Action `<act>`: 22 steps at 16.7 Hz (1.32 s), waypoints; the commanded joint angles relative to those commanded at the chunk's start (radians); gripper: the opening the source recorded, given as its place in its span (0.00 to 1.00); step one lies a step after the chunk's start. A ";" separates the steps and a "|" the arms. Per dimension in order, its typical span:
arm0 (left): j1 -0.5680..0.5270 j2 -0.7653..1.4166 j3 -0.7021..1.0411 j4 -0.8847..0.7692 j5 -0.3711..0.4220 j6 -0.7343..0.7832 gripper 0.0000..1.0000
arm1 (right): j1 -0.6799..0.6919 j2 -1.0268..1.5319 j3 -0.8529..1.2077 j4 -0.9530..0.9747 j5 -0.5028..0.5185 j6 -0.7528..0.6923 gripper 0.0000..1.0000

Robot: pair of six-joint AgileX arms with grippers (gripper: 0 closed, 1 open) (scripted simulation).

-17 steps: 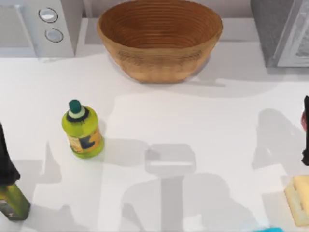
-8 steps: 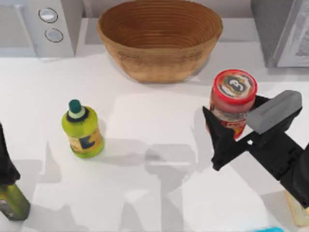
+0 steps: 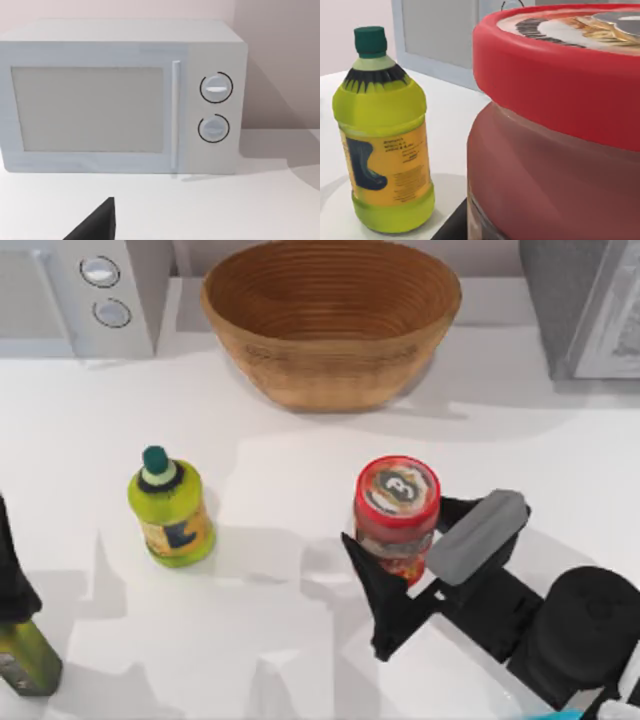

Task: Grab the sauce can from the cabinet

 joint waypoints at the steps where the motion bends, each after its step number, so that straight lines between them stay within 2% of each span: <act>1: 0.000 0.000 0.000 0.000 0.000 0.000 1.00 | 0.003 0.007 0.001 0.007 0.000 0.000 0.00; 7: 0.000 0.000 0.000 0.000 0.000 0.000 1.00 | 0.000 0.022 0.013 -0.002 -0.002 0.002 0.00; 14: 0.000 0.000 0.000 0.000 0.000 0.000 1.00 | 0.000 0.199 0.245 -0.044 -0.001 -0.001 0.00; 19: 0.000 0.000 0.000 0.000 0.000 0.000 1.00 | 0.000 0.211 0.260 -0.048 0.000 -0.002 0.00; 22: 0.000 0.000 0.000 0.000 0.000 0.000 1.00 | 0.000 0.211 0.260 -0.048 0.000 -0.002 0.23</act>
